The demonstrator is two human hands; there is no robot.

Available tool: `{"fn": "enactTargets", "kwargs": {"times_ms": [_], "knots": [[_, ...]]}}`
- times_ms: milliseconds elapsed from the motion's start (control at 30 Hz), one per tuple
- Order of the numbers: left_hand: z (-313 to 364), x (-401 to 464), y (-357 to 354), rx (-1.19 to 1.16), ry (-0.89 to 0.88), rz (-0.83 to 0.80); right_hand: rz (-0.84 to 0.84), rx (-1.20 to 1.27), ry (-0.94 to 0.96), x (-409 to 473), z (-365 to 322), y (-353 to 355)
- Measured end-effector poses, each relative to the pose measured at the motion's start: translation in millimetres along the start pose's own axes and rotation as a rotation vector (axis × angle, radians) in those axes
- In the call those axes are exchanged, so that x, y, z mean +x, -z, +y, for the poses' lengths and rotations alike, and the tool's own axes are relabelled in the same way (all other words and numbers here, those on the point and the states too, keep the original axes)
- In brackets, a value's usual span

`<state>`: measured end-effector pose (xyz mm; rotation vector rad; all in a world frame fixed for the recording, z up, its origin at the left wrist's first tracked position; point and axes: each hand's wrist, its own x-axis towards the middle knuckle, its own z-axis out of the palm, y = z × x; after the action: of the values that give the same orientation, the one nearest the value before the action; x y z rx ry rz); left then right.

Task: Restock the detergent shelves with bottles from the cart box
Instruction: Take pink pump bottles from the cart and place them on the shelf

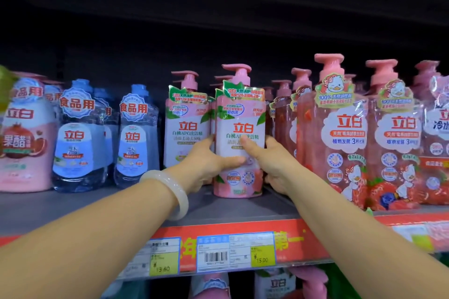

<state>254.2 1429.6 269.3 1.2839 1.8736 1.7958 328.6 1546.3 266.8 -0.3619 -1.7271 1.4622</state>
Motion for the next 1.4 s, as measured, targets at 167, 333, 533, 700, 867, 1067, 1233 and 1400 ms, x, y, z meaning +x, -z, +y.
{"fn": "enactTargets", "kwargs": {"times_ms": [167, 333, 533, 700, 867, 1067, 1233, 1400], "knots": [[2, -2, 2, 0.066, -0.005, -0.035, 0.005, -0.085, -0.010, -7, -5, 0], [5, -10, 6, 0.426, 0.044, -0.097, 0.034, -0.522, 0.054, -23, -11, 2], [28, -38, 25, 0.844, -0.050, -0.047, 0.052, -0.951, 0.127, -61, -28, -2], [42, -67, 65, 1.544, -0.311, 0.117, -0.034, -1.062, 0.490, -92, -52, -50], [43, -125, 128, 1.685, -0.207, 0.189, -0.227, -1.063, 0.621, -129, -54, -133], [19, -237, 233, 1.802, 0.091, 0.198, -0.507, -1.129, 0.735, -197, -60, -252], [-6, -364, 349, 1.816, 0.392, 0.246, -0.748, -1.134, 0.784, -288, -56, -385], [-44, -513, 458, 1.763, 0.719, 0.294, -1.001, -1.078, 0.779, -401, -37, -524]]}}
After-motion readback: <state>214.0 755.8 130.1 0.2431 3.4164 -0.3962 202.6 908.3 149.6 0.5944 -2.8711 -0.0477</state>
